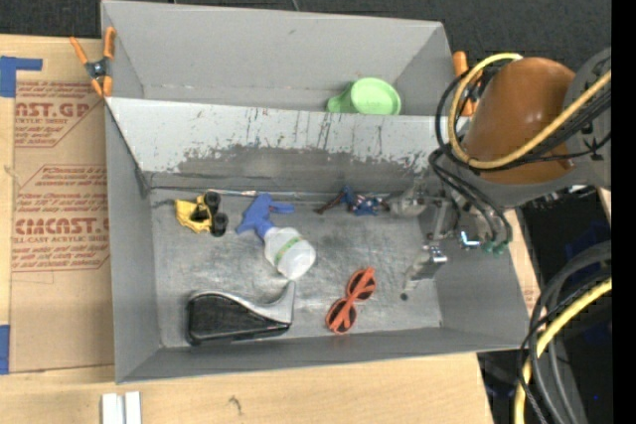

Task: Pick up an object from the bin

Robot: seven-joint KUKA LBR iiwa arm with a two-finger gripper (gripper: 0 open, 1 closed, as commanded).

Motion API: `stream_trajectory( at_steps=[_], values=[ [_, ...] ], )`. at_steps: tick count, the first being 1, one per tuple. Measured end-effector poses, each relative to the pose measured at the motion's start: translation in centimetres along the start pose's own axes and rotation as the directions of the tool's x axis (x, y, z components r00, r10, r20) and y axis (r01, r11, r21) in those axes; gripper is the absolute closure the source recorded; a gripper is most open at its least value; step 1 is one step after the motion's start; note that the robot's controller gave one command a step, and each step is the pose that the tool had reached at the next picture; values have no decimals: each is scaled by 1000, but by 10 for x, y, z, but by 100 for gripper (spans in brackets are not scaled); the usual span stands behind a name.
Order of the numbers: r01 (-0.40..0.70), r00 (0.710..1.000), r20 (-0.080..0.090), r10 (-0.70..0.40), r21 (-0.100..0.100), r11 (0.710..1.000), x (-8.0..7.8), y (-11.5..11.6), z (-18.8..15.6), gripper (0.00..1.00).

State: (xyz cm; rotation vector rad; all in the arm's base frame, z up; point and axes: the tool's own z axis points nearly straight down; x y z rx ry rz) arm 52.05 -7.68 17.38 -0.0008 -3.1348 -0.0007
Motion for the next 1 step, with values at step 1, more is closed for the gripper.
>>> stream_trajectory(
  at_steps=[1],
  values=[
    [1,1000,8,-1,1,1000,-2,0,-5,0]
  ],
)
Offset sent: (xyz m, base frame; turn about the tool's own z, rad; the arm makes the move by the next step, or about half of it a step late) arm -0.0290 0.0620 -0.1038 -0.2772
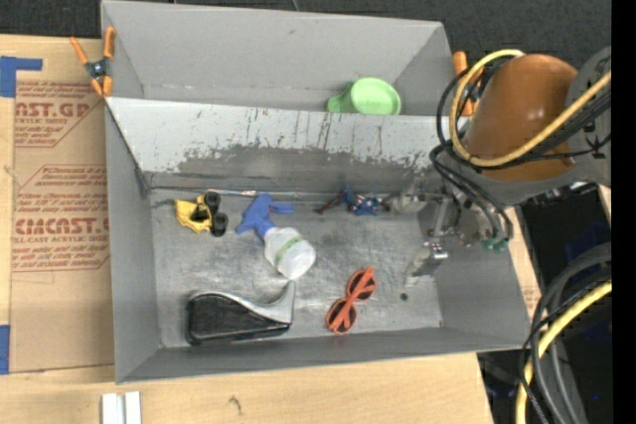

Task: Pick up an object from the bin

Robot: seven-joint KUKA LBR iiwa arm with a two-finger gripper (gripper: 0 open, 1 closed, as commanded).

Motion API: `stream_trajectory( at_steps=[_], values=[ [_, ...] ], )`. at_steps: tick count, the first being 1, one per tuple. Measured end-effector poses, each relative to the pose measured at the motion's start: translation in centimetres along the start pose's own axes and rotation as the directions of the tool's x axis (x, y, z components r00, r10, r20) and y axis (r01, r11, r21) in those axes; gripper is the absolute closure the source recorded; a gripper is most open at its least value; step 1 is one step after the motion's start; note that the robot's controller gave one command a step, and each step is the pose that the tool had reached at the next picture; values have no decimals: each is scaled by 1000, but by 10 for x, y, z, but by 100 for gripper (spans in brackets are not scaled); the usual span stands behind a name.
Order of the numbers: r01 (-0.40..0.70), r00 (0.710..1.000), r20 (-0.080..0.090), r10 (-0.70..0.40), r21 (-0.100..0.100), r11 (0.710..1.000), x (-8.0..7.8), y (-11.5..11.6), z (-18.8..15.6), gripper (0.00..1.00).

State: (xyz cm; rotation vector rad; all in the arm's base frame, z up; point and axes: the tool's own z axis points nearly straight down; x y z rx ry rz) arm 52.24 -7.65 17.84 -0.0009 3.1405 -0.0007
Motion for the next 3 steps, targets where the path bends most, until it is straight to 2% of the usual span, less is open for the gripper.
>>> stream_trajectory(
  at_steps=[1,2,3],
  values=[
    [132,991,2,-132,0,991,14,29,52,0],
    [231,973,-3,-231,-2,973,27,46,61,0],
    [401,916,-1,-401,-2,916,35,60,69,0]
  ],
)
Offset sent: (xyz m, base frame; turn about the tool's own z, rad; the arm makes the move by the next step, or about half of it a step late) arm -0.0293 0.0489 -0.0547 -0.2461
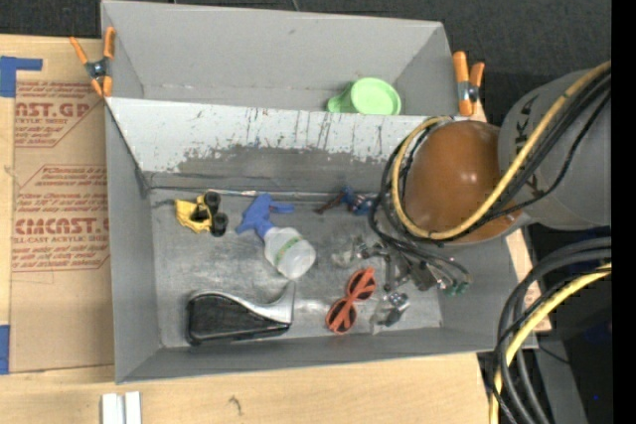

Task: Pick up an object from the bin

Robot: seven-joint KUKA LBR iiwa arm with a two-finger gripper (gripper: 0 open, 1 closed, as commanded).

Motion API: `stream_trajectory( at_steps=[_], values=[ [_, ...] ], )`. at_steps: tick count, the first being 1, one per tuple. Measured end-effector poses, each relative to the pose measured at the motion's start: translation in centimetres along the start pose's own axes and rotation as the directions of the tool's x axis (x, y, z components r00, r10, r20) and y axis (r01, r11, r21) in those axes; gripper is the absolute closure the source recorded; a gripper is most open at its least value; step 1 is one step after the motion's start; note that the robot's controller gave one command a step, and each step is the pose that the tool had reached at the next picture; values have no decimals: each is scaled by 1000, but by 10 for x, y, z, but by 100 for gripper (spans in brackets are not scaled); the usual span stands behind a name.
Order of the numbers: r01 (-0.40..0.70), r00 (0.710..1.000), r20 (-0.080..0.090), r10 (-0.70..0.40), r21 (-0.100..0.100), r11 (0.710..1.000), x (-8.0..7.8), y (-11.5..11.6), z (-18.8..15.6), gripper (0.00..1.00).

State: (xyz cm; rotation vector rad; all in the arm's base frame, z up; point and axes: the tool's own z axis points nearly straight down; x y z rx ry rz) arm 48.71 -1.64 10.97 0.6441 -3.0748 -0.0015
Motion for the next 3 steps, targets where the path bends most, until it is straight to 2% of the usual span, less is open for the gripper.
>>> stream_trajectory(
  at_steps=[1,2,3],
  values=[
    [31,999,30,-32,12,999,-8,4,36,0],
    [164,986,-2,-164,0,986,-1,-1,36,100],
    [165,986,-2,-165,0,986,-1,-1,36,100]
  ],
)
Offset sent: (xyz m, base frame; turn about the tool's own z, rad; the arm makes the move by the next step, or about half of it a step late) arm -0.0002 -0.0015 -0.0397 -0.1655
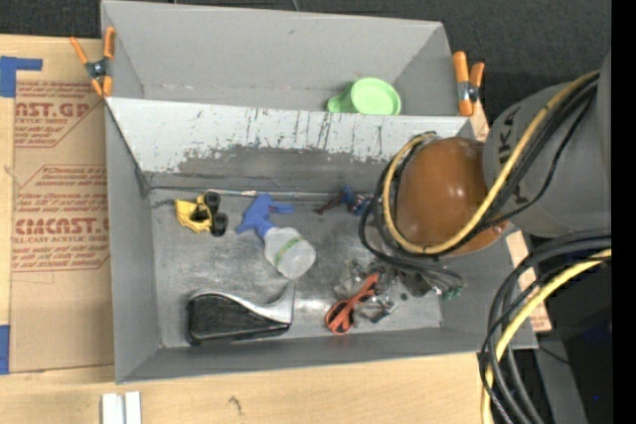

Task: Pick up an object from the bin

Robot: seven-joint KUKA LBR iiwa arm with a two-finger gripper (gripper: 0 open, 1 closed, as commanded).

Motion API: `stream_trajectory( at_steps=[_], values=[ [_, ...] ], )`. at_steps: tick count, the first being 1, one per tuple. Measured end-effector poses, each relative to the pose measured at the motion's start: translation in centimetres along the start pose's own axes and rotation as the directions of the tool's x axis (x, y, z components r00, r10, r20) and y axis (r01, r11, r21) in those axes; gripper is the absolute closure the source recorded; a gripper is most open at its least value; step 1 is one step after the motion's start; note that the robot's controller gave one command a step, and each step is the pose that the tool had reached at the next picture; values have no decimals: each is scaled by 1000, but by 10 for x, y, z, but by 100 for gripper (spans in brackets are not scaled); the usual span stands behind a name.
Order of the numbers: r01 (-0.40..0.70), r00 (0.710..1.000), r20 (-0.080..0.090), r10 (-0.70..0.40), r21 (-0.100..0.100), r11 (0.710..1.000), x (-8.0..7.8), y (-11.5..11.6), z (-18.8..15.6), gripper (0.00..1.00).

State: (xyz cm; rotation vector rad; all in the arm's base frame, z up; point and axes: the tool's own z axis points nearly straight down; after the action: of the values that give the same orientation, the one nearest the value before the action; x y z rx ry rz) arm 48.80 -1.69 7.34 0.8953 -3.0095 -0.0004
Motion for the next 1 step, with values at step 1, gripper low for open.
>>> stream_trajectory(
  at_steps=[1],
  values=[
    [0,1000,0,0,0,1000,0,0,-1,100]
  ],
)
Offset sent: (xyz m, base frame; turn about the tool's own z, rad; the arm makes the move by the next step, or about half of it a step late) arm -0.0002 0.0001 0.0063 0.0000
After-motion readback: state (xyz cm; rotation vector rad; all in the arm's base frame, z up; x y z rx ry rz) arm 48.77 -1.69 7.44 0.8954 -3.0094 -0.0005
